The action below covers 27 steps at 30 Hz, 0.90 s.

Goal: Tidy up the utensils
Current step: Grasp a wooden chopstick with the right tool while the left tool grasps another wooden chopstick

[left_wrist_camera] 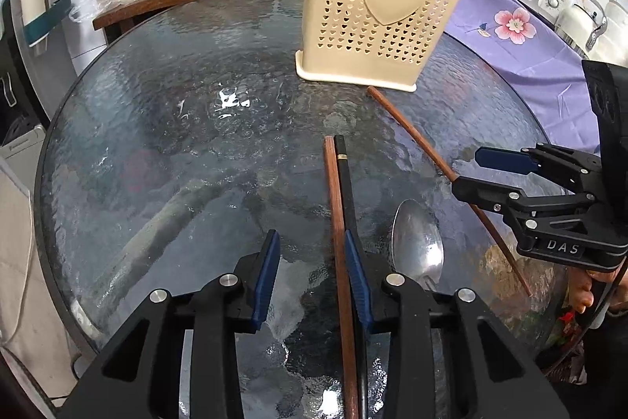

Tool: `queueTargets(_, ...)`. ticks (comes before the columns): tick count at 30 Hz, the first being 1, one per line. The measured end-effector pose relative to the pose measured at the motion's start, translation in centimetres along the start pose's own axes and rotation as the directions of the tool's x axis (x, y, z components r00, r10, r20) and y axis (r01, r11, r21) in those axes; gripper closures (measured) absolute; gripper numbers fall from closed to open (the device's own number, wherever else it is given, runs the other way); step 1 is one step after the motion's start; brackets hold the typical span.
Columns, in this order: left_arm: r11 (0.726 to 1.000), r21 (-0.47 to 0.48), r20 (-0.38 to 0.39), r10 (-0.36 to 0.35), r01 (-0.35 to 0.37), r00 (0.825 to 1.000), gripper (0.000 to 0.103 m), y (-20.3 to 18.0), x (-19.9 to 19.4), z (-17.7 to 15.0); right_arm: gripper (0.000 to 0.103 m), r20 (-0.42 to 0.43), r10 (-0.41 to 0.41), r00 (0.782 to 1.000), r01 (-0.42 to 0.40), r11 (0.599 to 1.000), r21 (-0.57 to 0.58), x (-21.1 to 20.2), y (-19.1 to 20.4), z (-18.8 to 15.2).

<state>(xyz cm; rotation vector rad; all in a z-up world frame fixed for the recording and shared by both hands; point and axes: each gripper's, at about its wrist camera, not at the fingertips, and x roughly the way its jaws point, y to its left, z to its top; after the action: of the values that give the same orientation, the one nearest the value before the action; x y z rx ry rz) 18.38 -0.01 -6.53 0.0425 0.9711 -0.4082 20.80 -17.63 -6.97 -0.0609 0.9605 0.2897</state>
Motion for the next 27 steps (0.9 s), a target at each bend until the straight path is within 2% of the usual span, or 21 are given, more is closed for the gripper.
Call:
queueTargets(15,1.000,0.027,-0.007,-0.015,0.015,1.000,0.070,-1.1,0.3,0.1,0.047,-0.023,0.001,1.000,-0.001,1.000,0.000,0.6,-0.3,-0.3)
queueTargets(24,0.999,-0.029,0.000,-0.034,0.034,0.999,0.071,0.6,0.2,0.2,0.047,-0.026,-0.005,1.000,0.005,1.000,0.002,0.8,-0.7,-0.4)
queueTargets(27,1.000,-0.014,0.000,-0.022,0.022,1.000,0.071,0.3,0.1,0.1,0.047,-0.024,-0.003,1.000,0.003,1.000,0.001,0.8,-0.7,-0.4)
